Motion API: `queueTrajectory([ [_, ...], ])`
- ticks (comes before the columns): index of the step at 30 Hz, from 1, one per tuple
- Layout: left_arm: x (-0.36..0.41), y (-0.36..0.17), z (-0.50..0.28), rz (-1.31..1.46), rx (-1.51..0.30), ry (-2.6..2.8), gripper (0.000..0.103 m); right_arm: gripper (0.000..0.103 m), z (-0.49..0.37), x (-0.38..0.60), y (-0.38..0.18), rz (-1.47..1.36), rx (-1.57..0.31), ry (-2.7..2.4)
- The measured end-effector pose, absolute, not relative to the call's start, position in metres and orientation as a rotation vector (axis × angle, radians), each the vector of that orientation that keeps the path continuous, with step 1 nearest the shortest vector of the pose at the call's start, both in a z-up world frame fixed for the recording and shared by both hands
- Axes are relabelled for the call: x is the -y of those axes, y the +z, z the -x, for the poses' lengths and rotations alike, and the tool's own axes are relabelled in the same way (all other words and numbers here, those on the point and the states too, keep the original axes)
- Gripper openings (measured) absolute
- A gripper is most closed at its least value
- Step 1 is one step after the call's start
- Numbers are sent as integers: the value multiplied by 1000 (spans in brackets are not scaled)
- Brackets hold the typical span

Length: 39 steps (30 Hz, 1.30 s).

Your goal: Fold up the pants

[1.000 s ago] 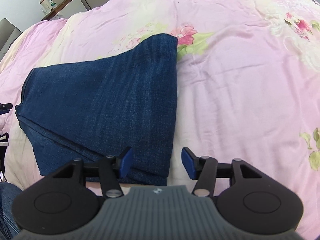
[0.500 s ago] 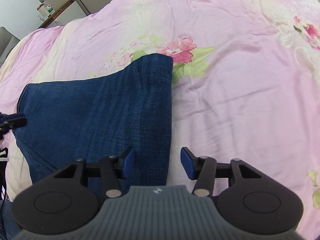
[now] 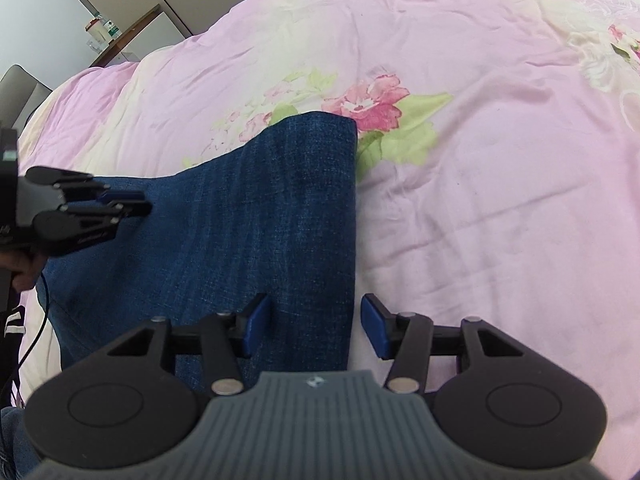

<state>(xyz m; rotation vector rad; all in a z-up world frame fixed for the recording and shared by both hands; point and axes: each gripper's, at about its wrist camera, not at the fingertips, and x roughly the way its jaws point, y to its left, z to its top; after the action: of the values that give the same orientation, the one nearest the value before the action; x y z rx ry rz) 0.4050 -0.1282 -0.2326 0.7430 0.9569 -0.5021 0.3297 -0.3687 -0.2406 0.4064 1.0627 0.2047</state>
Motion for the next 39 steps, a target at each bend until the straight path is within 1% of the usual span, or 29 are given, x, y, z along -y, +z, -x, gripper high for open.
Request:
queueTrajectory([
  [1, 129, -233, -404, -753, -957, -498, 19, 48, -331, 369, -242, -409, -1063, 206],
  [2, 130, -234, -402, -765, -953, -498, 17, 48, -332, 370, -244, -415, -1064, 207],
  [4, 129, -229, -394, -791, -943, -506, 14, 48, -332, 373, -246, -432, -1066, 211],
  [13, 105, -204, -319, -929, -1064, -684, 12, 48, -323, 380, -252, -498, -1067, 232],
  [16, 103, -203, -298, -998, -1074, -722, 11, 47, -319, 381, -252, -501, -1072, 238],
  [21, 103, -215, -296, -976, -1116, -722, 0, 45, -315, 382, -255, -520, -1077, 247],
  [22, 103, -223, -298, -963, -1126, -721, 0, 44, -315, 385, -256, -538, -1081, 252],
  [26, 104, -239, -300, -948, -1131, -714, 0, 30, -318, 394, -268, -651, -1103, 283],
  [28, 101, -233, -303, -926, -1138, -718, 0, 26, -319, 395, -270, -675, -1107, 292],
  [32, 93, -212, -291, -914, -1116, -732, 1, 12, -318, 399, -254, -693, -1103, 319],
  [35, 76, -191, -275, -894, -1069, -710, 2, 9, -316, 399, -227, -723, -1079, 374],
  [39, 41, -158, -261, -812, -1014, -652, 4, 8, -317, 381, -178, -761, -1071, 449],
])
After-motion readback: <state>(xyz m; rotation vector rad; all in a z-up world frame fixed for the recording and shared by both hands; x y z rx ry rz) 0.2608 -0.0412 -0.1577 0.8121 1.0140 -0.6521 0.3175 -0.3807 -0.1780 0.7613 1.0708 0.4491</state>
